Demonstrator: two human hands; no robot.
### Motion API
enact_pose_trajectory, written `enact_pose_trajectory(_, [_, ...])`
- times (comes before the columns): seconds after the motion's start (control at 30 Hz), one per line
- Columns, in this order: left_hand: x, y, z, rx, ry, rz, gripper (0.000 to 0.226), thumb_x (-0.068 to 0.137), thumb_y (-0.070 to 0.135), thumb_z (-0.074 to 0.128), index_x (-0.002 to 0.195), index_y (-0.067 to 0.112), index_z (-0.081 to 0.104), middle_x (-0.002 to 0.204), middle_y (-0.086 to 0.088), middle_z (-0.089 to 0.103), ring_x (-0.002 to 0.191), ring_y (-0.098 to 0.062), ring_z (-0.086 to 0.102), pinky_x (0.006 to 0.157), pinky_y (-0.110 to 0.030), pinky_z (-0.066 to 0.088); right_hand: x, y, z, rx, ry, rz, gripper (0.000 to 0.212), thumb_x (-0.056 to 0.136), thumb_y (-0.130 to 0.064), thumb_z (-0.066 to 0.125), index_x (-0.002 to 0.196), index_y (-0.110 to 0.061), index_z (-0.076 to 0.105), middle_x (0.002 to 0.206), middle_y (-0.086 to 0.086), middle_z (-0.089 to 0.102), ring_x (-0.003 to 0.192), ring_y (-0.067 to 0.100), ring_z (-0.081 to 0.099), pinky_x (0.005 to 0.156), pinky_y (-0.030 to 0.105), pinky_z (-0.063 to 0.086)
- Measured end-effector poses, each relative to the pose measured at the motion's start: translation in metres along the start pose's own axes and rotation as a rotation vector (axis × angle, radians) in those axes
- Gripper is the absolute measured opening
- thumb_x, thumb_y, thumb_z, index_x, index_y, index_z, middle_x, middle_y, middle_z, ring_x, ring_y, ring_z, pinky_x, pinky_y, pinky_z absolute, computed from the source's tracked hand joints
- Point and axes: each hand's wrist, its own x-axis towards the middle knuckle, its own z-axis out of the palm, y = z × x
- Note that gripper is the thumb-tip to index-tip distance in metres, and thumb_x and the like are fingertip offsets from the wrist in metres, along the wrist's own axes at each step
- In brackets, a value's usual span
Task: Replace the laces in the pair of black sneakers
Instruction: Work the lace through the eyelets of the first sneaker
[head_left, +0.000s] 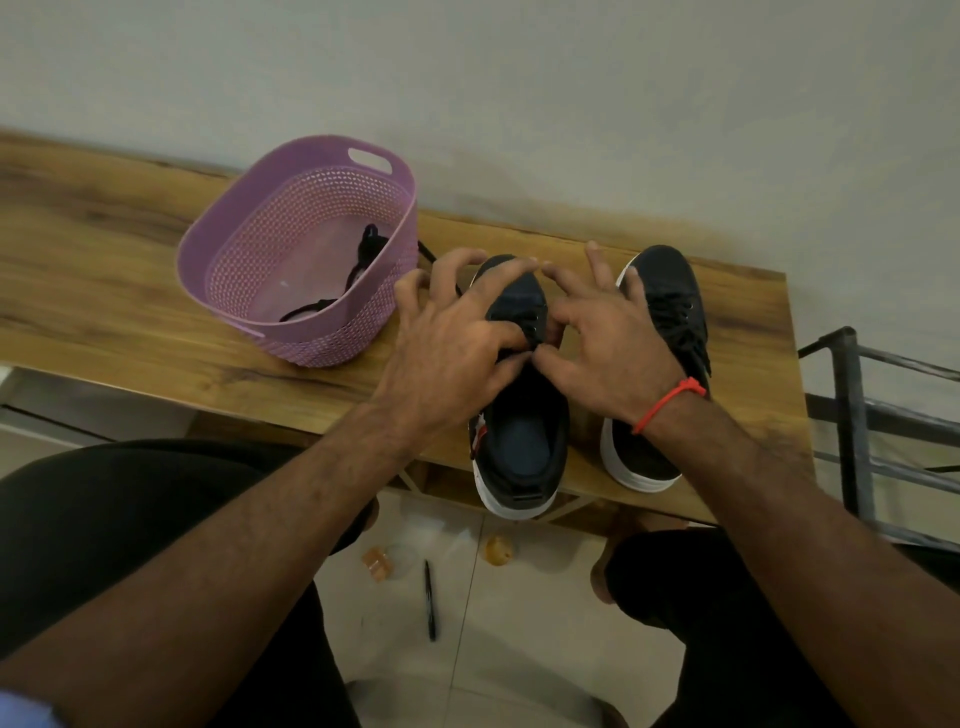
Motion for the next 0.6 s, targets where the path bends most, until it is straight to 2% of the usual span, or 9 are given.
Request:
enact_pose_trajectory(0.13, [0.003, -0.009, -0.006, -0.047, 0.048, -0.001, 0.018, 0.083, 0.046, 0.07, 0.088, 0.031, 0.077, 0.16, 0.005, 0.037, 0.139, -0.032, 0.032, 0.098, -0.048, 0.028, 0.001, 0.0, -0.001, 0.001, -0.015, 0.006, 0.012, 0.083, -0.029, 0.063, 0.076, -0.02, 0.061, 0.16, -0.001, 0.032, 0.154, 0.027, -0.001, 0.12, 0.061, -0.007])
enact_pose_trajectory(0.23, [0.008, -0.024, -0.018, -0.074, 0.225, -0.275, 0.019, 0.086, 0.04, 0.063, 0.088, 0.022, 0.069, 0.152, 0.006, 0.045, 0.134, -0.029, 0.037, 0.096, -0.038, 0.028, 0.001, 0.0, -0.002, 0.035, -0.028, 0.035, 0.013, 0.083, -0.026, 0.064, 0.073, -0.019, 0.059, 0.161, -0.002, 0.031, 0.154, 0.024, -0.001, 0.12, 0.06, -0.008])
enact_pose_trajectory(0.3, [0.01, -0.042, -0.025, -0.095, 0.339, -0.483, 0.023, 0.089, 0.04, 0.062, 0.096, 0.019, 0.067, 0.152, 0.004, 0.045, 0.133, -0.029, 0.038, 0.098, -0.034, 0.025, 0.001, 0.002, -0.002, 0.045, -0.031, 0.052, 0.014, 0.083, -0.026, 0.065, 0.073, -0.019, 0.058, 0.16, -0.003, 0.032, 0.154, 0.023, -0.001, 0.12, 0.061, -0.007])
enact_pose_trajectory(0.37, [0.011, -0.051, -0.026, -0.053, 0.245, -0.519, 0.039, 0.088, 0.049, 0.067, 0.116, 0.024, 0.067, 0.162, 0.0, 0.029, 0.139, -0.033, 0.031, 0.105, -0.041, 0.026, 0.001, 0.002, -0.002, 0.06, -0.035, 0.069, 0.014, 0.083, -0.025, 0.065, 0.073, -0.019, 0.058, 0.16, -0.003, 0.032, 0.154, 0.022, 0.0, 0.12, 0.061, -0.006])
enact_pose_trajectory(0.47, [0.01, -0.036, -0.016, -0.102, -0.015, -0.347, 0.068, 0.084, 0.054, 0.073, 0.143, 0.032, 0.05, 0.17, -0.005, 0.001, 0.147, -0.038, 0.014, 0.112, -0.06, 0.026, 0.001, 0.0, 0.0, 0.064, -0.047, 0.076, 0.013, 0.083, -0.026, 0.065, 0.075, -0.019, 0.058, 0.16, -0.002, 0.032, 0.154, 0.022, 0.003, 0.121, 0.059, -0.004])
enact_pose_trajectory(0.53, [0.008, -0.025, -0.006, -0.167, -0.124, -0.207, 0.075, 0.081, 0.058, 0.073, 0.148, 0.037, 0.046, 0.17, -0.002, -0.004, 0.146, -0.035, 0.009, 0.112, -0.059, 0.025, 0.0, 0.001, 0.002, 0.069, -0.052, 0.078, 0.011, 0.083, -0.028, 0.064, 0.081, -0.02, 0.058, 0.16, -0.001, 0.033, 0.154, 0.023, 0.005, 0.122, 0.056, -0.002])
enact_pose_trajectory(0.6, [0.006, -0.023, 0.0, -0.214, -0.228, -0.174, 0.088, 0.077, 0.072, 0.066, 0.153, 0.04, 0.038, 0.169, 0.003, -0.01, 0.146, -0.03, 0.004, 0.112, -0.055, 0.022, -0.001, 0.004, 0.003, 0.087, -0.06, 0.09, 0.015, 0.084, -0.03, 0.064, 0.095, -0.023, 0.057, 0.159, 0.0, 0.033, 0.153, 0.025, 0.007, 0.123, 0.053, 0.003])
